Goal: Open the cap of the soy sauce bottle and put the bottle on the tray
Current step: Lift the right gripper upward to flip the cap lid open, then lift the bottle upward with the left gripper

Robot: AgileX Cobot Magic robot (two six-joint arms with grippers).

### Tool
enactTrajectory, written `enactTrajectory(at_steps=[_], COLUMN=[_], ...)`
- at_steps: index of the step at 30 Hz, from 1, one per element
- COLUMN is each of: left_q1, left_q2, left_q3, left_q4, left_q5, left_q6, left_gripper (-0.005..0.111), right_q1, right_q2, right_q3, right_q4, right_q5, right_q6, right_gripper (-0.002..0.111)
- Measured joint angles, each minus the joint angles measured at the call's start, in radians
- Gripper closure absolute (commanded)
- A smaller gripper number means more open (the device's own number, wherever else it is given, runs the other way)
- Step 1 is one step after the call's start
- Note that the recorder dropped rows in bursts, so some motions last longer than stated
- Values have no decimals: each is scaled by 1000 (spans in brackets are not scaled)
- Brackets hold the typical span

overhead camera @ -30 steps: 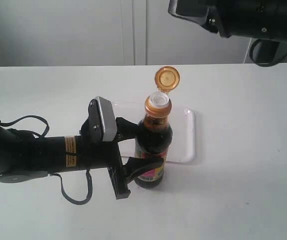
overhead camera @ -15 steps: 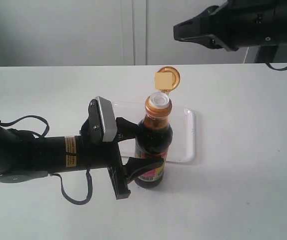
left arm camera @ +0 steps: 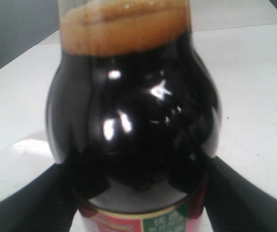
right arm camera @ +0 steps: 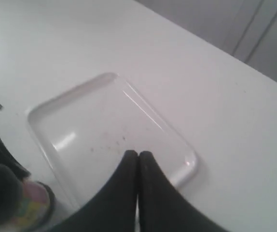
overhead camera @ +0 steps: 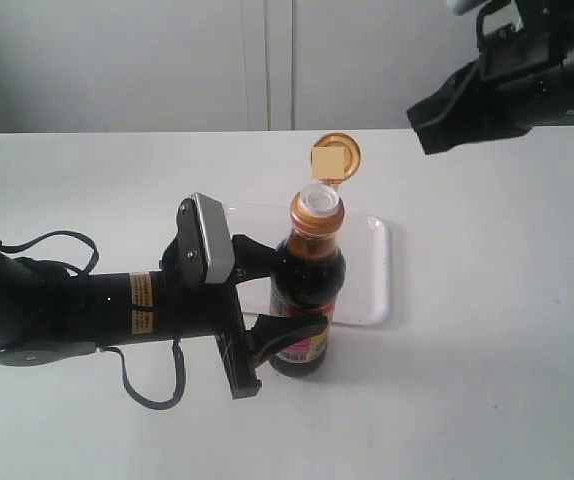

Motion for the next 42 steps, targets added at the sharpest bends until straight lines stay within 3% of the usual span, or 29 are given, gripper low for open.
enactTrajectory(at_steps=[7, 10, 14, 17, 31, 42], left_q1=[0, 0, 0, 0, 0, 0], left_q2=[0, 0, 0, 0, -88, -103], left_q3=[0, 0, 0, 0, 15, 15], left_q4=[0, -6, -10, -14, 24, -78], left_q5=[0, 0, 2, 2, 106, 114], left_q6=[-2, -4, -10, -15, -49, -51], left_gripper=[107, 107, 107, 107, 107, 107], right_q1=[0, 0, 0, 0, 0, 0], right_q2=[-2, -2, -2, -2, -2, -2], right_q3=[-12, -38, -54, -54, -54, -54], right_q4=[-463, -709, -835, -844, -761, -759], right_q5=[16, 123, 318, 408, 354, 343], right_q6=[361, 582, 743, 787, 802, 802], right_gripper=[108, 108, 108, 108, 108, 108])
